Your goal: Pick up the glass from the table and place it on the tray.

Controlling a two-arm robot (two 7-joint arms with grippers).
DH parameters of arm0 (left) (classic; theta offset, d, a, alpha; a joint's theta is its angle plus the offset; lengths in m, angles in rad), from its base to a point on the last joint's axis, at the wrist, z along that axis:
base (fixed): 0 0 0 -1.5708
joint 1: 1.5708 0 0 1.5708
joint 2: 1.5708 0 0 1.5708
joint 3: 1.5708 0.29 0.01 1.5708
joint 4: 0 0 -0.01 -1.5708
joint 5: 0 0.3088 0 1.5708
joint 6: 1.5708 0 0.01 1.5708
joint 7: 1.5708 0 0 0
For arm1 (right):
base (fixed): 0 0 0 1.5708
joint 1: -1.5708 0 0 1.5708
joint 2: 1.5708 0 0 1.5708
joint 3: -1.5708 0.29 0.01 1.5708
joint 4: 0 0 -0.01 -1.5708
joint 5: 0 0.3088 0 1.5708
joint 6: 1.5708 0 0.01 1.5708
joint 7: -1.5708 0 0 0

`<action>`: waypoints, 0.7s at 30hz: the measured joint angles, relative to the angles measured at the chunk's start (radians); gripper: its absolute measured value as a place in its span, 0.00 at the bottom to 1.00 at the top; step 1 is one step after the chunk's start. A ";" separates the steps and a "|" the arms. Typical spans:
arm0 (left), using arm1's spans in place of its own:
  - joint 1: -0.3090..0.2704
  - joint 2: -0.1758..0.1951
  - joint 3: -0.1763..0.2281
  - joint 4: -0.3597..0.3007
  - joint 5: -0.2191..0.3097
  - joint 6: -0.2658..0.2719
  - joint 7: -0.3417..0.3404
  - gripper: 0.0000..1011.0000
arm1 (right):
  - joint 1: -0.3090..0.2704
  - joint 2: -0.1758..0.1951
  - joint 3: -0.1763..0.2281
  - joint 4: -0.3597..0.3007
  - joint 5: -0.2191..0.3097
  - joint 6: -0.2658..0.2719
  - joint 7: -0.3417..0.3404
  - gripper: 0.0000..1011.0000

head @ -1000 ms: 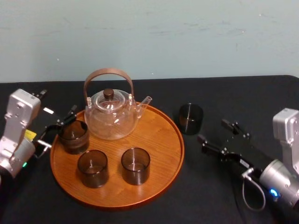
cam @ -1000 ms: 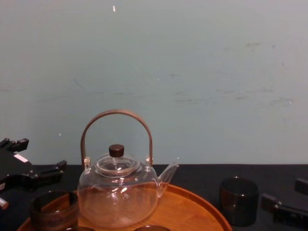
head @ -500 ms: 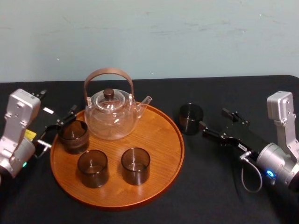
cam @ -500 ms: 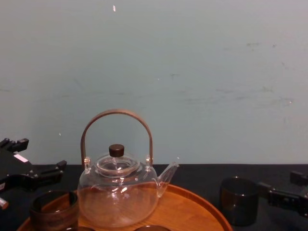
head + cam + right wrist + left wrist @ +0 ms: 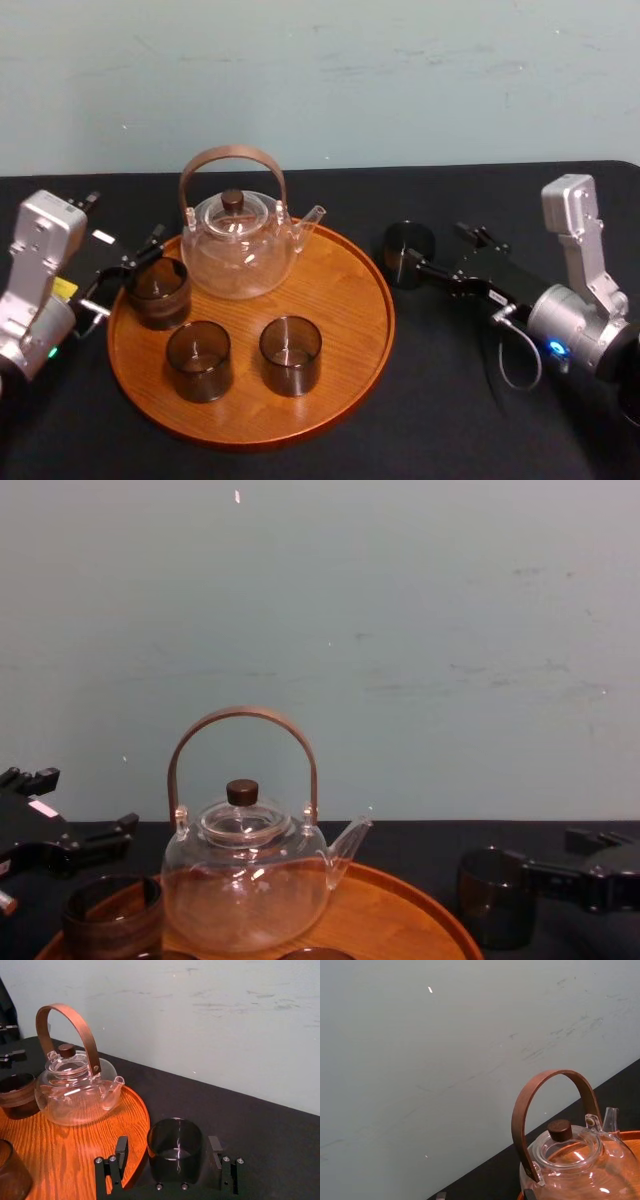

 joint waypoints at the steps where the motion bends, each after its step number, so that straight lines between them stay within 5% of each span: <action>1: 0.000 0.000 0.000 0.000 0.000 0.000 0.000 0.99 | 0.006 -0.001 -0.003 0.005 -0.003 0.002 0.000 0.99; 21: 0.000 0.000 0.000 0.000 0.000 0.000 0.000 0.99 | 0.104 -0.030 -0.049 0.132 -0.034 0.000 0.019 0.99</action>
